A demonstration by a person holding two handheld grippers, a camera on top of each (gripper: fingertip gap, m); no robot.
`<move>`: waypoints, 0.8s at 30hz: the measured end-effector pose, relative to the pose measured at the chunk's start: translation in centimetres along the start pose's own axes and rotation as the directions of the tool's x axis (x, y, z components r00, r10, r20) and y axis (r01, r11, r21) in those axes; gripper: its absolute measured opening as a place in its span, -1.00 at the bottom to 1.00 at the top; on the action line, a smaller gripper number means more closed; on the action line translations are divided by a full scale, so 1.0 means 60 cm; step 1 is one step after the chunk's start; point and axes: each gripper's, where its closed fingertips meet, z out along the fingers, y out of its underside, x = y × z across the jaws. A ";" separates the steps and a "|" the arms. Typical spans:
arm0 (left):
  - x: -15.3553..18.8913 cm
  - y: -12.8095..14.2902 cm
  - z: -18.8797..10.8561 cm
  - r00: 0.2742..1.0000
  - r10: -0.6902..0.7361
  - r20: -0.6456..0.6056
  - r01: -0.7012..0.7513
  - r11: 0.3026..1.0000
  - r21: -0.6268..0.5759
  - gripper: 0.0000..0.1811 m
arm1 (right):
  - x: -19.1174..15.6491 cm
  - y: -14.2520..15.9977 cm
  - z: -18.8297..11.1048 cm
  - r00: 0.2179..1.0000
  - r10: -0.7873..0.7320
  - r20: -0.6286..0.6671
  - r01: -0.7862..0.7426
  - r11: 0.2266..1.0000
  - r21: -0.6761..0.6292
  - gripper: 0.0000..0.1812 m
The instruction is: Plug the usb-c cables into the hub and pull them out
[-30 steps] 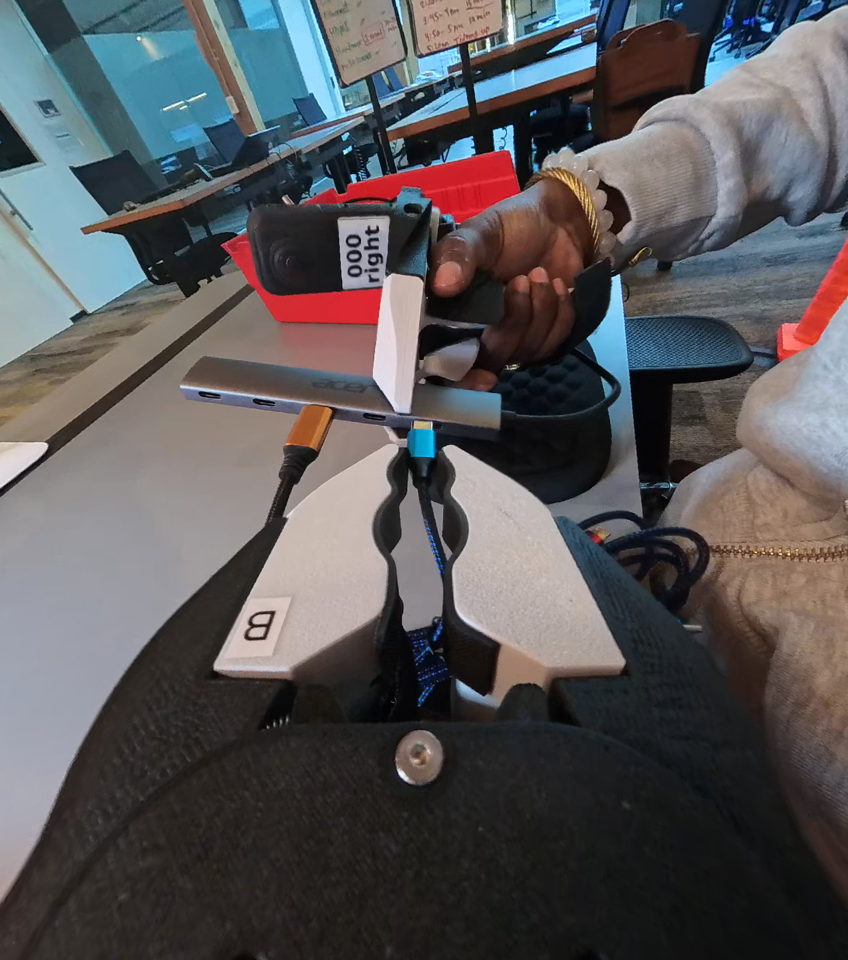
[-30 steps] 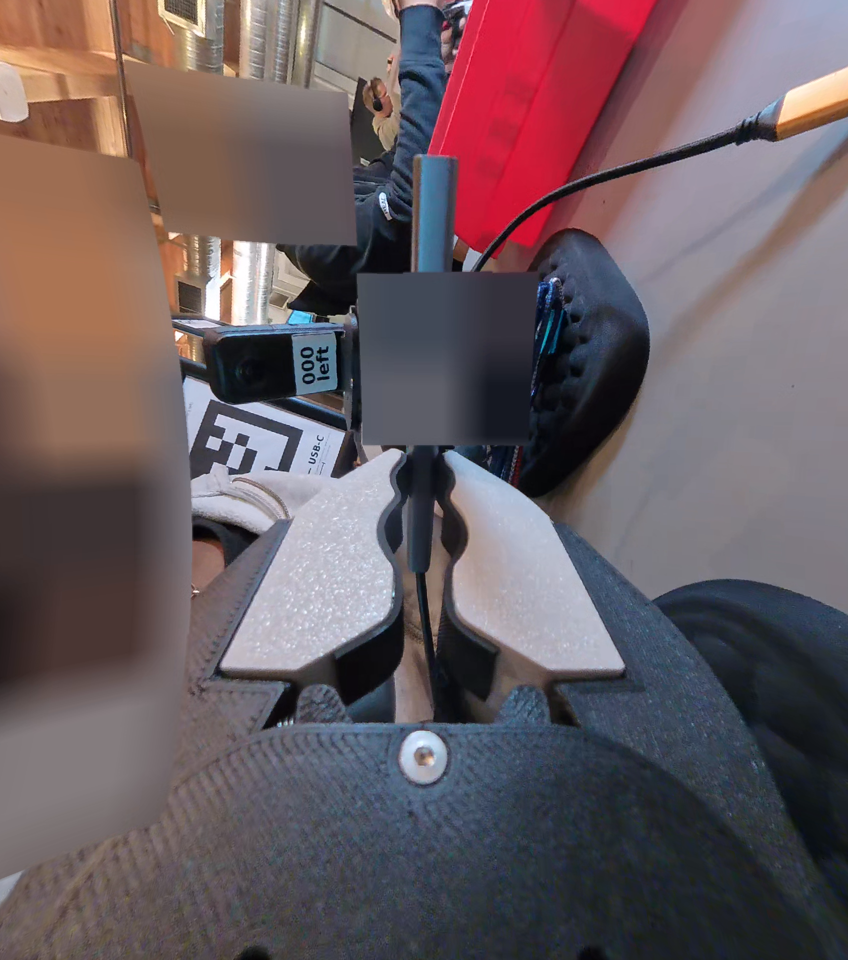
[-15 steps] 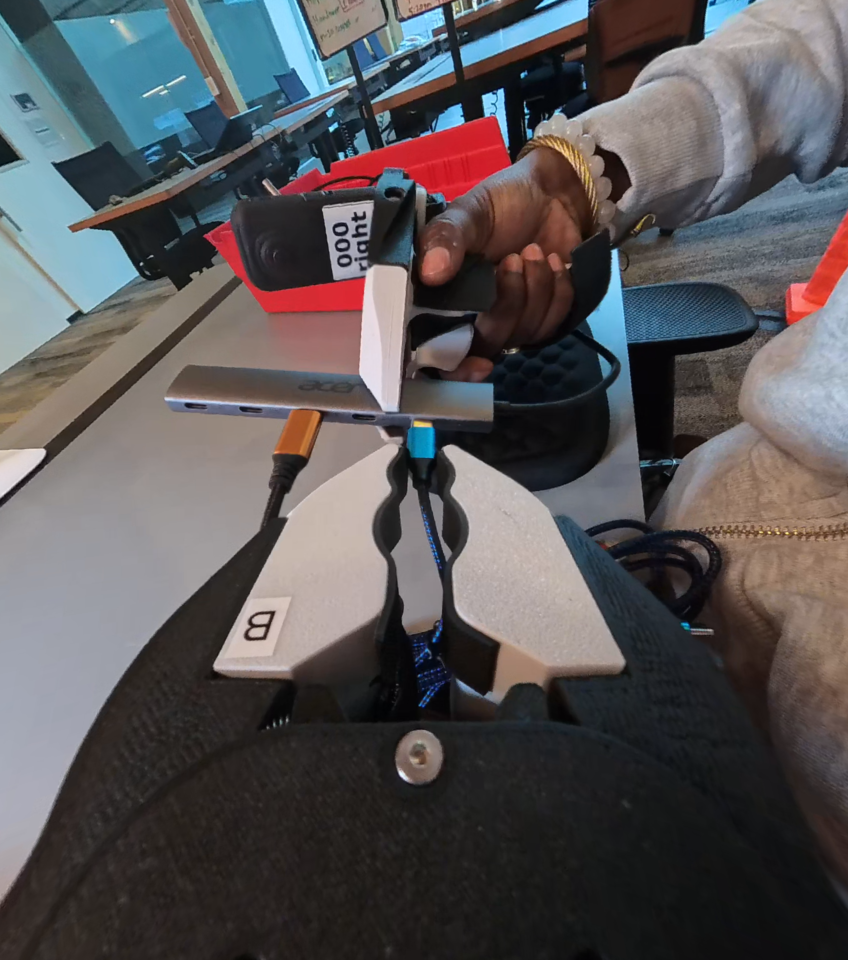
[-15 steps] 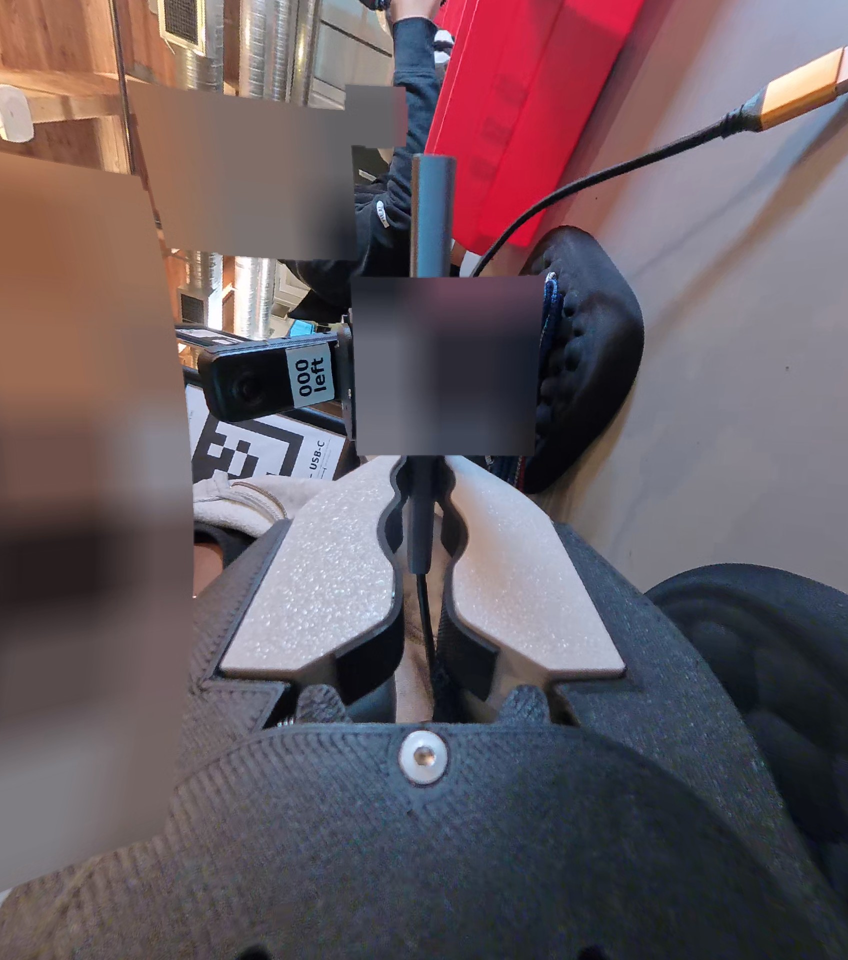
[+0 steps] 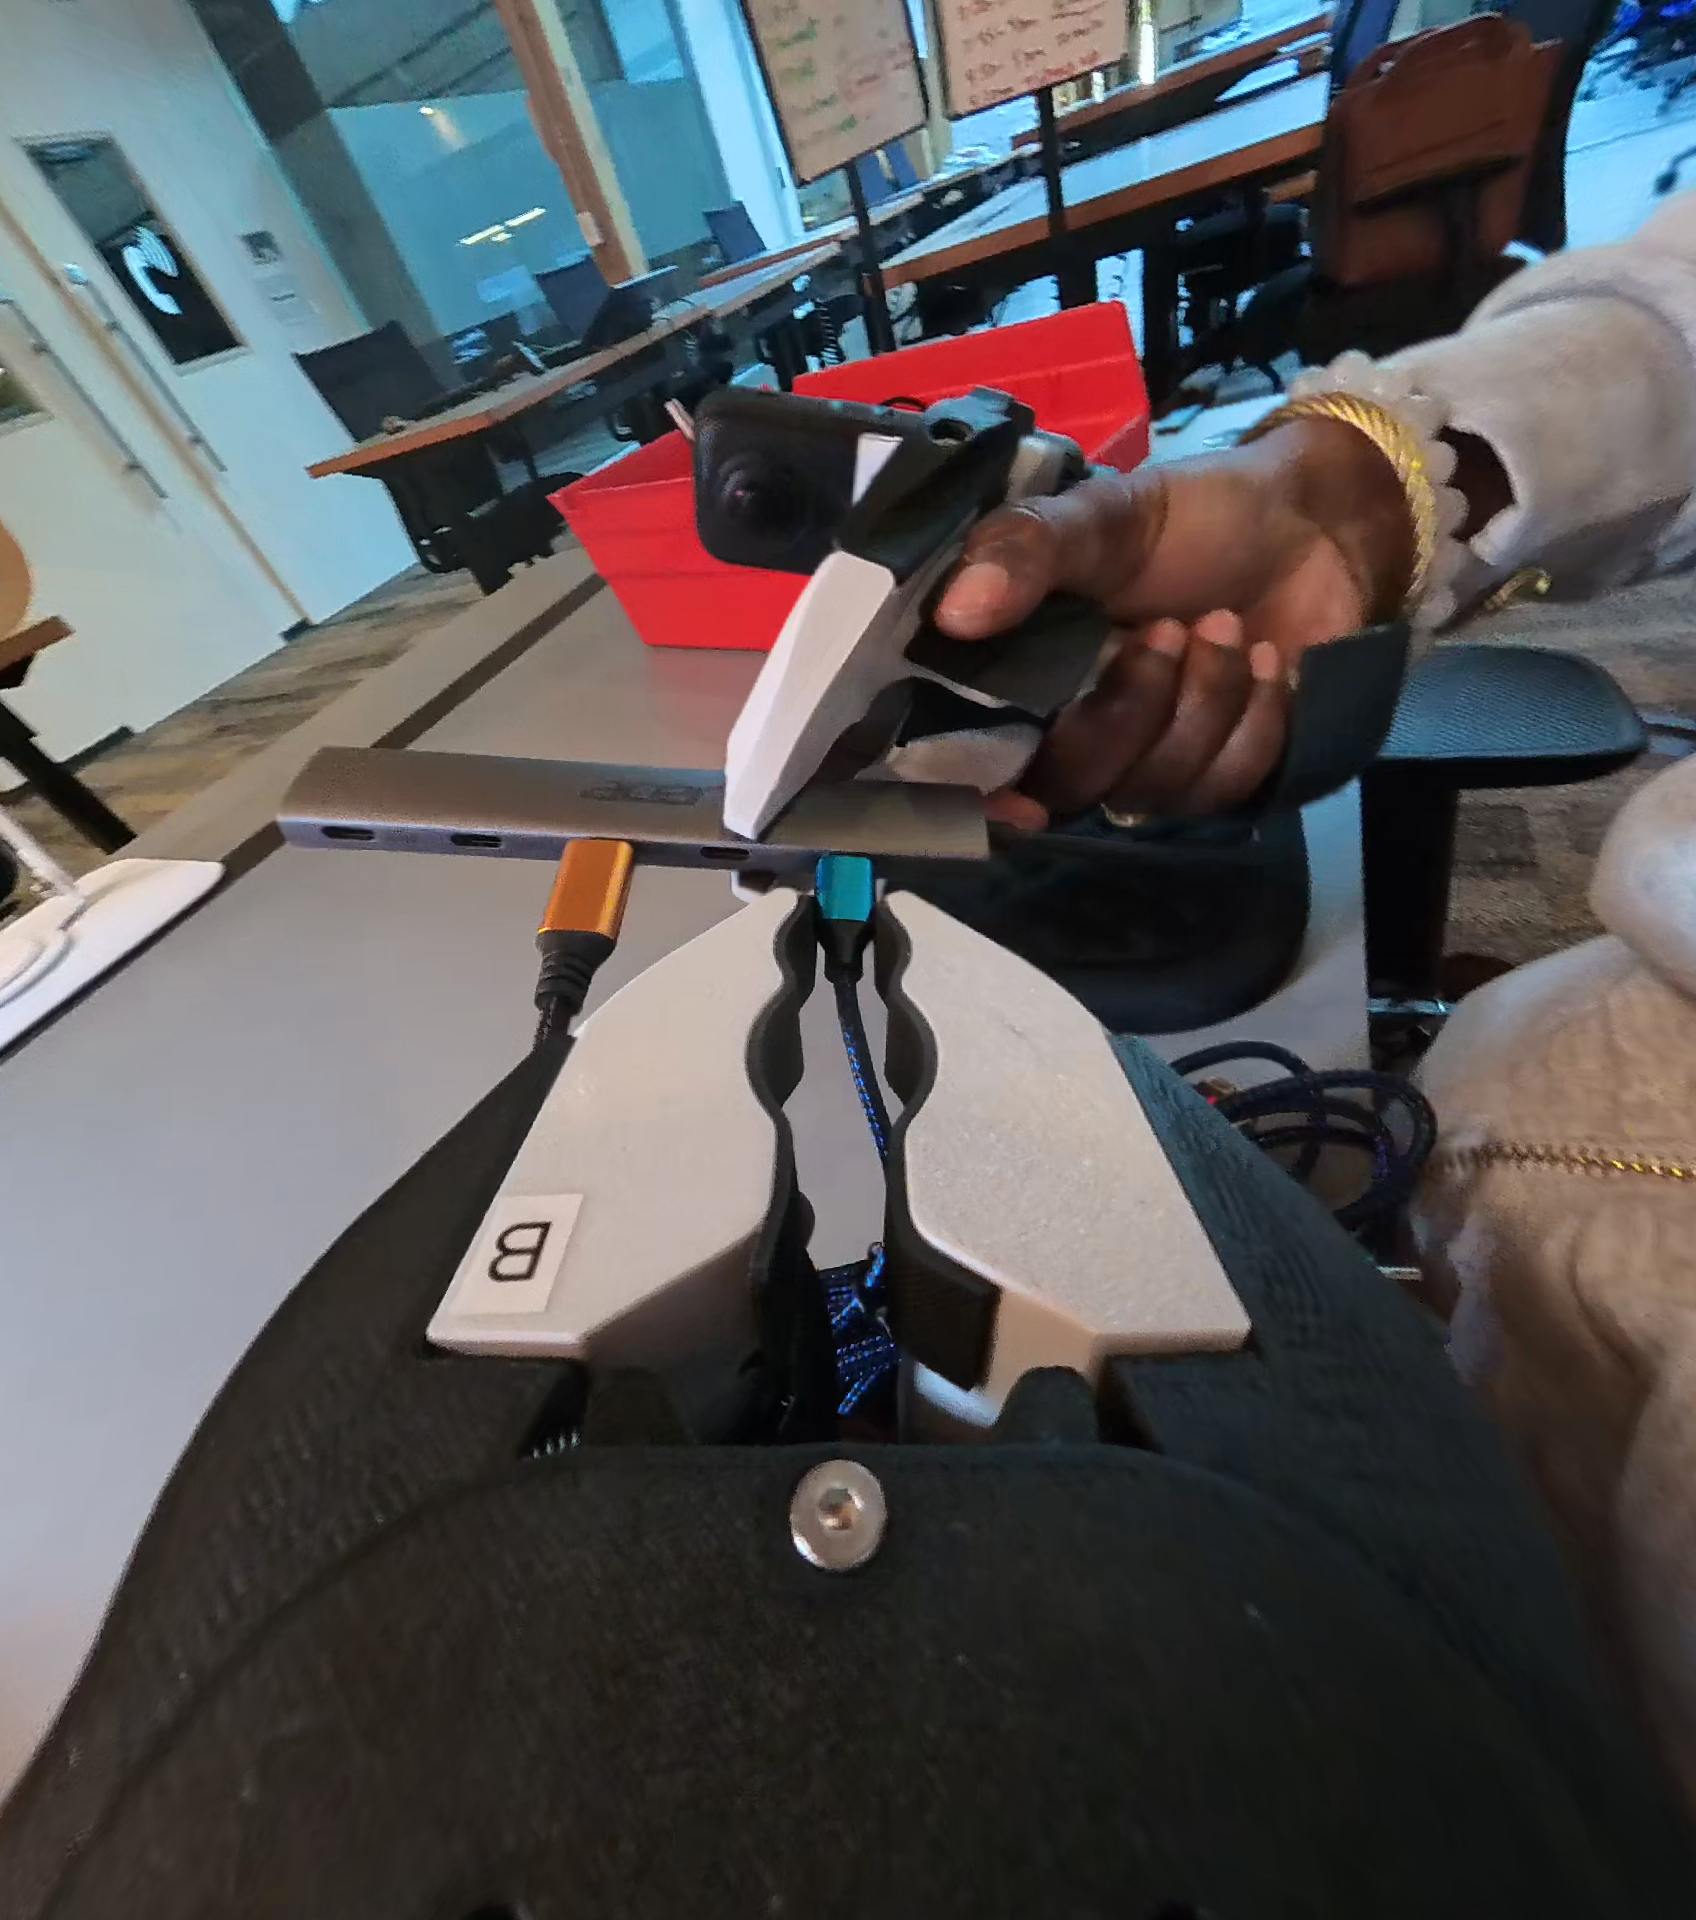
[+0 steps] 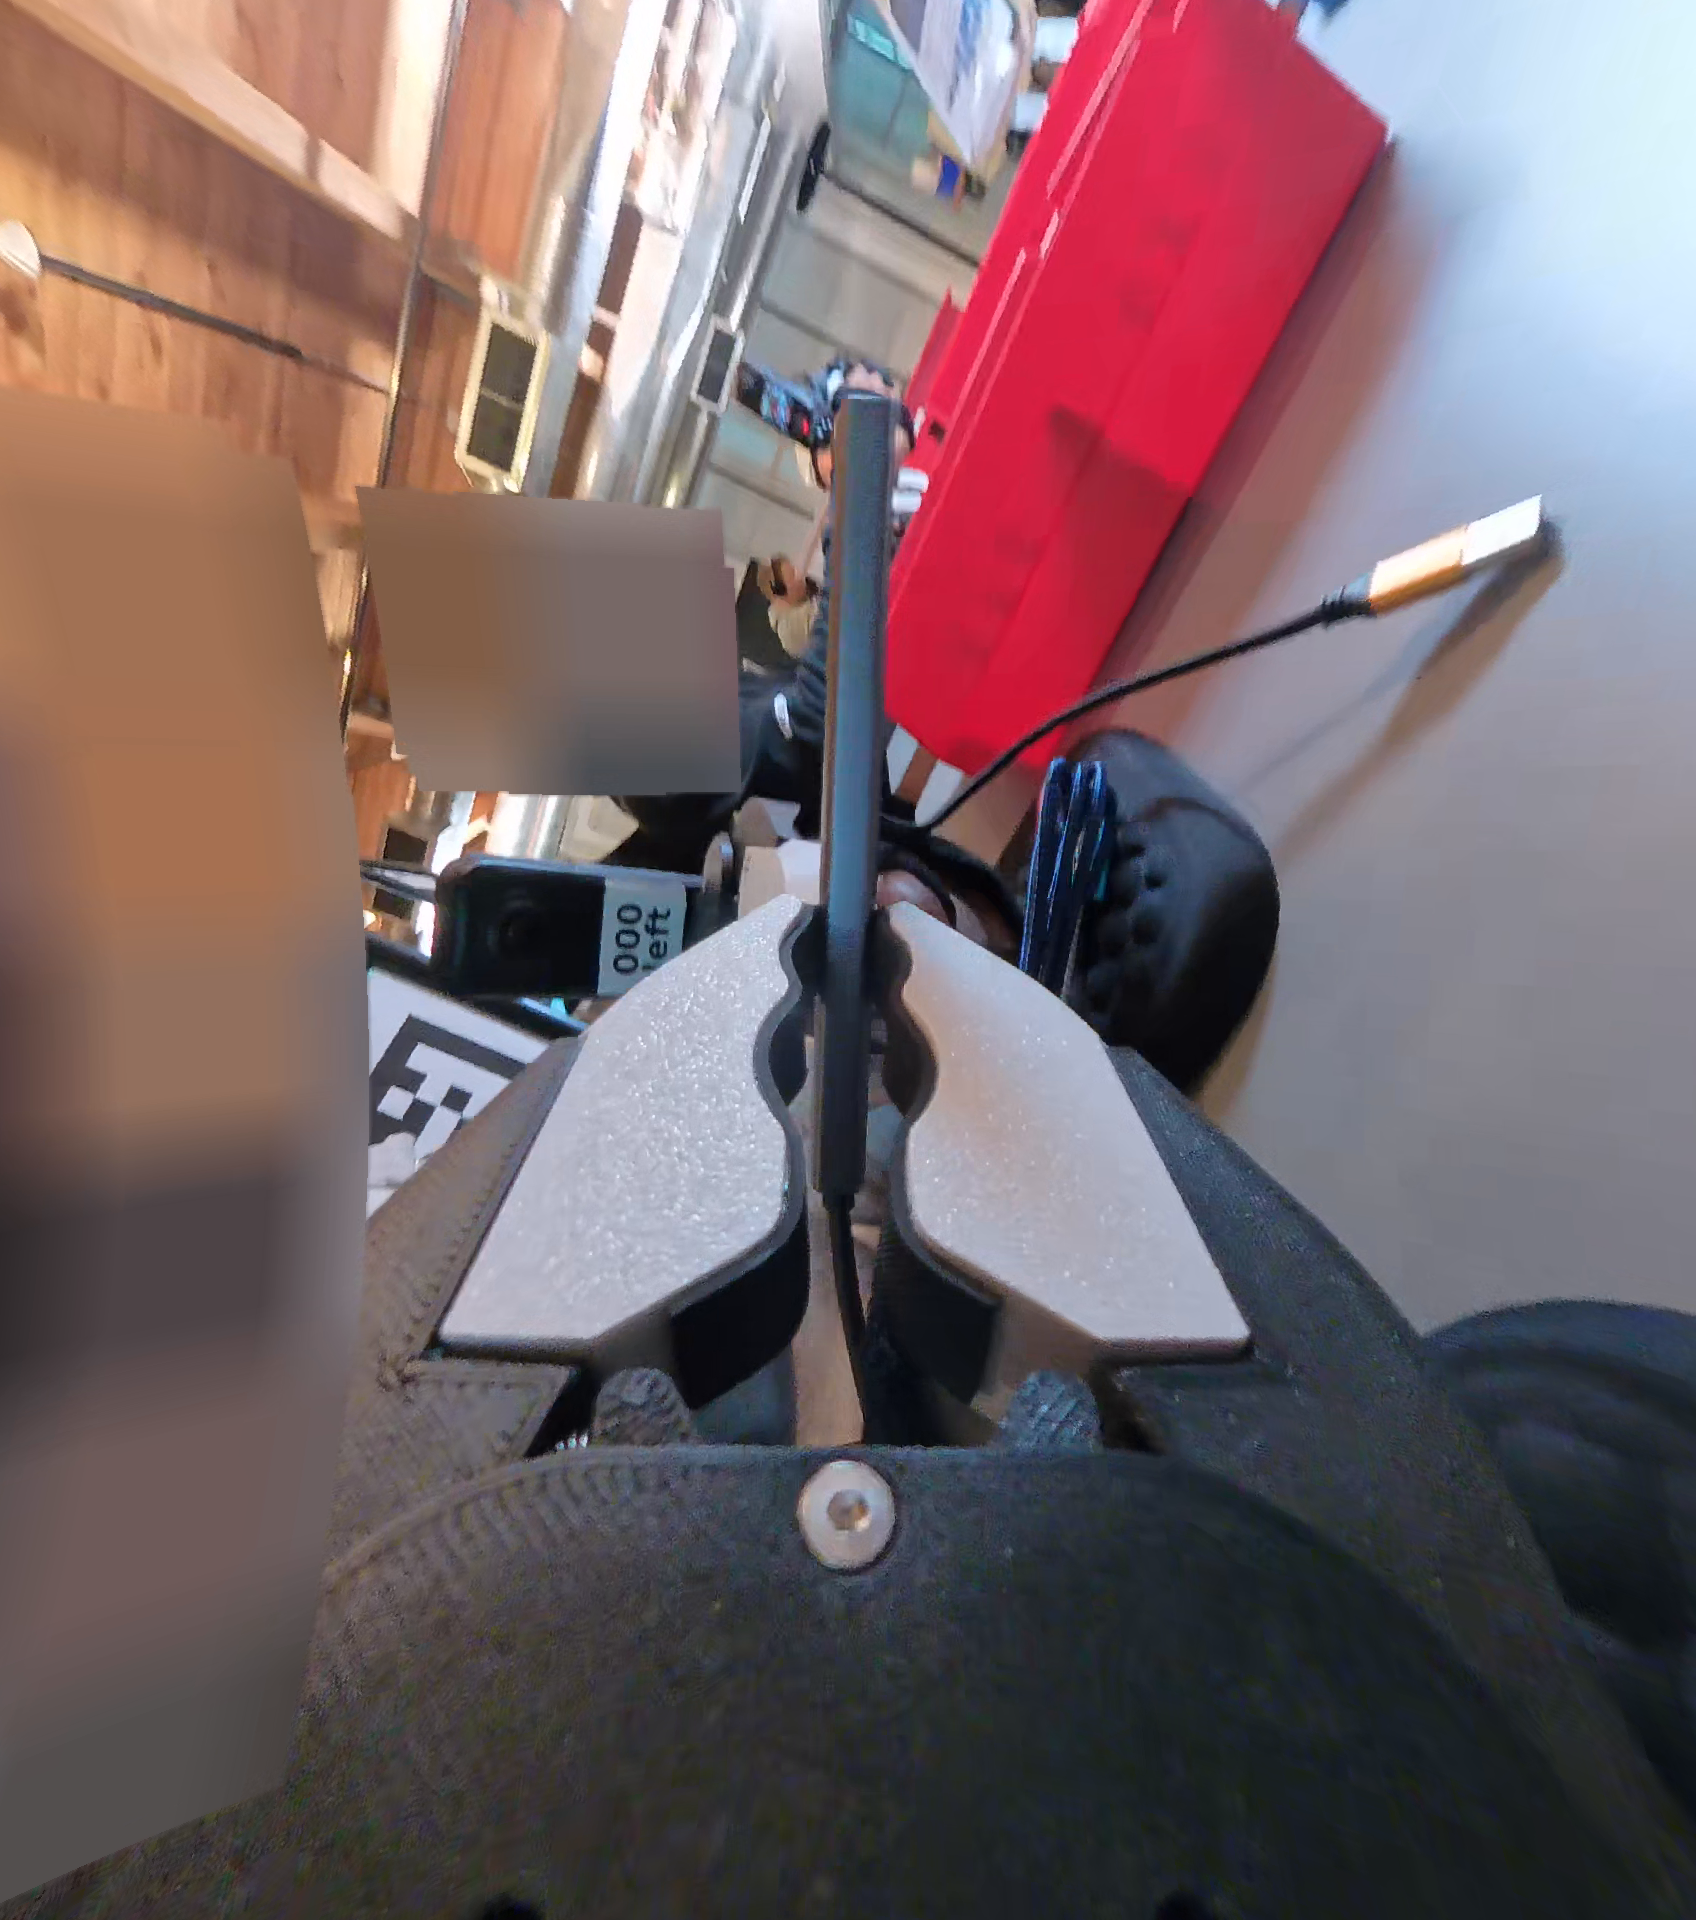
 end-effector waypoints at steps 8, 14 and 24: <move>-0.023 -0.010 0.003 0.989 0.005 0.148 -0.010 0.999 0.033 -0.89 | -0.005 -0.026 0.011 0.999 -0.050 0.003 0.049 0.988 0.147 -0.90; -0.027 -0.015 0.001 0.985 0.001 0.170 -0.012 0.998 0.064 -0.89 | -0.010 -0.029 0.016 0.997 -0.083 0.006 0.081 0.983 0.162 -0.90; -0.031 -0.016 0.003 0.976 0.044 0.213 -0.057 0.997 0.057 -0.89 | -0.014 -0.032 0.017 0.992 -0.125 -0.005 0.123 0.973 0.196 -0.89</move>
